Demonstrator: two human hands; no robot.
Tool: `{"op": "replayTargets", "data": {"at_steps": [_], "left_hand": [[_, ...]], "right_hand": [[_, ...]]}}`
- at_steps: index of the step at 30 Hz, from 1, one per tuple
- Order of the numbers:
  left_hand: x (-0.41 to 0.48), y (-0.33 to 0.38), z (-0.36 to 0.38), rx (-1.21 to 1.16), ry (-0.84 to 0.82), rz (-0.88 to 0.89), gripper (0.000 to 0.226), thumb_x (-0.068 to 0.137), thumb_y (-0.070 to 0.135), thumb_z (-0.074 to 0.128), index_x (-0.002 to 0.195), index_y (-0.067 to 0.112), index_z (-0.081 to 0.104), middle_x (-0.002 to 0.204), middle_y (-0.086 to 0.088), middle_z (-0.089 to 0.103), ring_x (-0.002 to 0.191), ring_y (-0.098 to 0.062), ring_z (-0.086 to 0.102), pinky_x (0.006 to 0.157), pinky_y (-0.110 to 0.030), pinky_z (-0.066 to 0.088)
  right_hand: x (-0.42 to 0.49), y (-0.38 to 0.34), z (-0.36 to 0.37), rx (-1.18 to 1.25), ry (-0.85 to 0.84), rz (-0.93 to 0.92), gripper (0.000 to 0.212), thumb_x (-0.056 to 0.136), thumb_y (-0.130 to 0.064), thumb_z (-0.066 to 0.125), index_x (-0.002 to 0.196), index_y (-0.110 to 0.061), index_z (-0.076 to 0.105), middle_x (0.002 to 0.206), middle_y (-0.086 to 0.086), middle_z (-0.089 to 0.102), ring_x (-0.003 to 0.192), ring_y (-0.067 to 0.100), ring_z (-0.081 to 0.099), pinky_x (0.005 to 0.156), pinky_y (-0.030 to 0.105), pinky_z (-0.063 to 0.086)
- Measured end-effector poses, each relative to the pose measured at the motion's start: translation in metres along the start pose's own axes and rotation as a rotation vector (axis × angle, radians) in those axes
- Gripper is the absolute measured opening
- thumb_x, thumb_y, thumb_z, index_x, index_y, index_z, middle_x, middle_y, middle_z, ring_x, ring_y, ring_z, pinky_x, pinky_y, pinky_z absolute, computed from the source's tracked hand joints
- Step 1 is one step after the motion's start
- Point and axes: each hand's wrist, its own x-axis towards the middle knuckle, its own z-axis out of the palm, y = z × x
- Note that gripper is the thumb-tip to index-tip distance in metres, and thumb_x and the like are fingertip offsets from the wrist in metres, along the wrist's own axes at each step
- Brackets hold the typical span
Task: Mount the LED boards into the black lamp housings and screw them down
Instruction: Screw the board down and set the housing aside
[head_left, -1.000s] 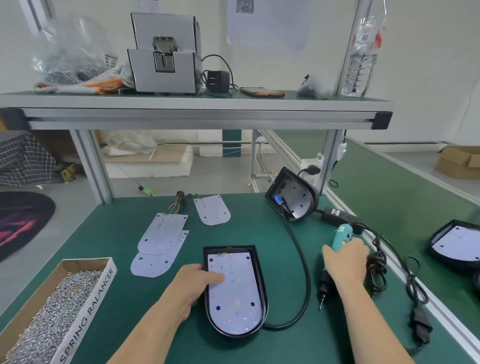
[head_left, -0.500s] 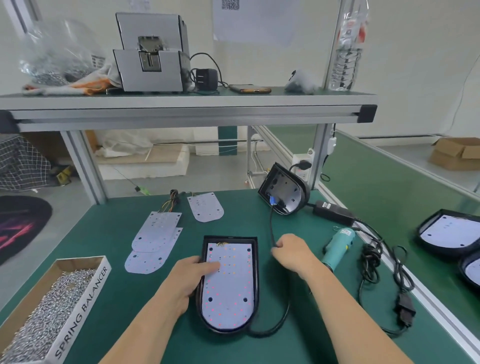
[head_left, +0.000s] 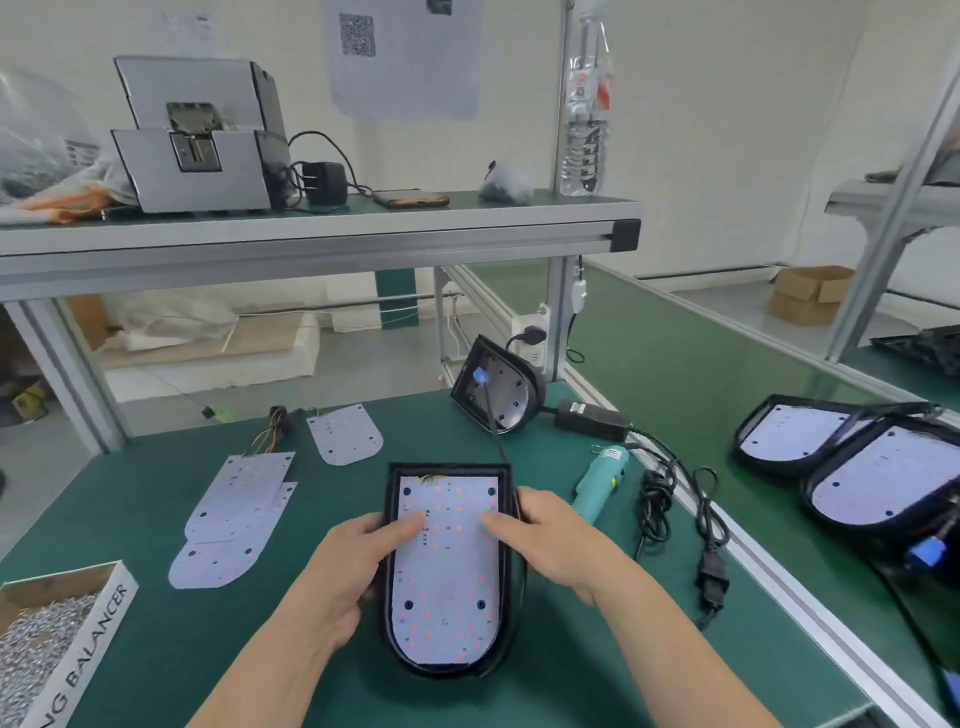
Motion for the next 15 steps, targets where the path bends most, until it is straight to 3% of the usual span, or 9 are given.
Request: {"op": "replayTargets", "data": {"at_steps": [3,5,7,9,11,13,15], "left_hand": [[0.0,-0.005,0.008,0.012,0.018,0.003,0.06,0.073,0.056,0.074,0.096,0.001,0.067,0.064,-0.002,0.044,0.055,-0.016,0.031,0.046,-0.024,0.022],[0.004,-0.012,0.011,-0.026,0.046,-0.039,0.055,0.083,0.053,0.069,0.092,-0.001,0.069,0.058,0.004,0.027,0.049,-0.012,0.02,0.041,-0.022,0.018],[0.008,-0.022,0.012,-0.047,0.043,-0.074,0.041,0.096,0.039,0.062,0.091,-0.002,0.069,0.058,0.003,0.03,0.049,-0.012,0.024,0.04,-0.022,0.023],[0.014,-0.031,0.012,-0.068,0.037,-0.096,0.022,0.099,0.011,0.056,0.092,-0.006,0.067,0.064,-0.006,0.045,0.055,-0.016,0.038,0.046,-0.024,0.034],[0.02,-0.038,0.009,-0.074,0.042,-0.132,0.022,0.095,-0.014,0.041,0.096,-0.011,0.063,0.08,-0.018,0.06,0.068,-0.024,0.055,0.055,-0.03,0.047],[0.031,-0.043,0.004,-0.097,0.048,-0.176,0.032,0.094,-0.021,0.028,0.1,-0.014,0.059,0.094,-0.026,0.062,0.083,-0.032,0.06,0.051,-0.029,0.058],[0.044,-0.046,0.002,-0.169,0.039,-0.249,0.033,0.1,-0.017,0.022,0.11,-0.015,0.053,0.102,-0.029,0.06,0.094,-0.038,0.06,0.044,-0.022,0.056]], "right_hand": [[-0.008,0.01,-0.013,0.065,0.09,0.05,0.022,0.081,-0.036,0.055,0.074,-0.018,0.046,0.069,-0.002,0.04,0.065,0.016,0.034,0.063,0.034,0.028],[-0.015,0.017,-0.028,0.104,0.144,0.072,0.02,0.085,-0.032,0.056,0.074,-0.021,0.044,0.067,-0.004,0.038,0.063,0.014,0.033,0.061,0.032,0.027],[-0.022,0.026,-0.046,0.114,0.201,0.084,0.024,0.089,-0.03,0.056,0.073,-0.017,0.044,0.067,-0.005,0.04,0.063,0.013,0.035,0.062,0.032,0.027],[-0.029,0.036,-0.069,0.153,0.273,0.094,0.028,0.092,-0.028,0.056,0.077,-0.006,0.047,0.072,0.002,0.042,0.067,0.015,0.036,0.064,0.033,0.026],[-0.037,0.045,-0.096,0.193,0.392,0.115,0.025,0.094,-0.024,0.057,0.077,-0.009,0.047,0.068,0.001,0.04,0.061,0.015,0.034,0.059,0.028,0.026],[-0.047,0.054,-0.127,0.2,0.539,0.127,0.029,0.096,-0.022,0.058,0.073,-0.018,0.04,0.057,-0.01,0.036,0.049,0.011,0.029,0.048,0.023,0.026],[-0.059,0.068,-0.161,0.188,0.68,0.146,0.033,0.096,-0.023,0.059,0.074,-0.019,0.035,0.06,-0.008,0.033,0.05,0.012,0.028,0.051,0.025,0.025]]}}
